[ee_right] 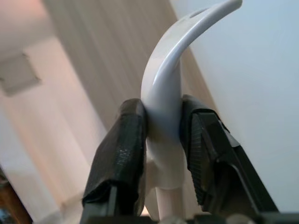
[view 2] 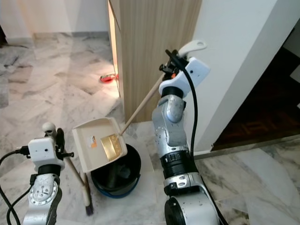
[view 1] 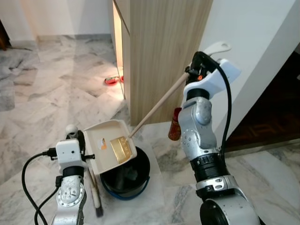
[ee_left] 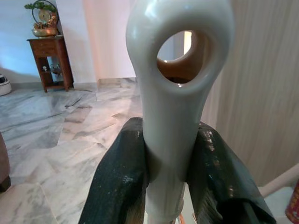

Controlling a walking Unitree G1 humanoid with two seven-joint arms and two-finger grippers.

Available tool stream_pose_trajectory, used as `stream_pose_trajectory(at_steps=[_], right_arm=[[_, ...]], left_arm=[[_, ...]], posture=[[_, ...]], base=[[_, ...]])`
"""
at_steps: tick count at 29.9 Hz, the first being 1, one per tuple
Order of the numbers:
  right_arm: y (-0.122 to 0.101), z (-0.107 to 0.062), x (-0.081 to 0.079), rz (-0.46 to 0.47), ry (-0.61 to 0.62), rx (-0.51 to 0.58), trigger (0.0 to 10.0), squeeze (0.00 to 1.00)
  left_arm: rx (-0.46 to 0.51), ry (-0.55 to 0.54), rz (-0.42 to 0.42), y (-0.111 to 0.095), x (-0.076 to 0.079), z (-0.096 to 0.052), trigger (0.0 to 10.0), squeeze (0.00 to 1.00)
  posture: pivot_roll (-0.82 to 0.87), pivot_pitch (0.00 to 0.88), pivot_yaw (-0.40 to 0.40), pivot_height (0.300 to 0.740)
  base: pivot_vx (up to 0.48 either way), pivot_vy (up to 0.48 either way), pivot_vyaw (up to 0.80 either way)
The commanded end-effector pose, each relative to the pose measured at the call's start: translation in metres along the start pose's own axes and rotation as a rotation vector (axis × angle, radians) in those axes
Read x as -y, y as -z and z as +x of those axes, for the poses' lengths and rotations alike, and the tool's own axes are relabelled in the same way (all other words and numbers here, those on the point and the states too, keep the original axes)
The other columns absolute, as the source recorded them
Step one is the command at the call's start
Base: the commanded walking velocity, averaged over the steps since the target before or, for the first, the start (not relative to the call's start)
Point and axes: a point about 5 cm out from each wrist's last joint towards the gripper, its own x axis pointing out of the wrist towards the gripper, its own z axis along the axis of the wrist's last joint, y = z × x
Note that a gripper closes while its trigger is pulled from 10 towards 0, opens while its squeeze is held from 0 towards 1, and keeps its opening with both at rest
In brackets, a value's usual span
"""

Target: Sweep floor

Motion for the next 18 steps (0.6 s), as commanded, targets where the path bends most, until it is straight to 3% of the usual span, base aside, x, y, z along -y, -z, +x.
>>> stream_pose_trajectory(at_steps=[1, 6, 18], right_arm=[[-0.017, -0.002, -0.023, 0.054, -0.052, 0.099, 10.0, 0.00], [-0.027, -0.008, -0.034, 0.011, -0.147, 0.181, 10.0, 0.00], [-0.027, -0.008, -0.034, 0.011, -0.147, 0.181, 10.0, 0.00]], left_arm=[[0.055, 0.009, -0.009, -0.010, 0.002, 0.002, 10.0, 0.00], [0.054, 0.010, -0.012, -0.010, 0.002, 0.002, 10.0, 0.00], [0.054, 0.010, -0.012, -0.010, 0.002, 0.002, 10.0, 0.00]], posture=[[0.14, 0.000, -0.050, 0.740], [0.14, 0.000, -0.049, 0.740], [0.14, 0.000, -0.049, 0.740]], base=[[0.000, 0.000, 0.00], [0.000, 0.000, 0.00], [0.000, 0.000, 0.00]])
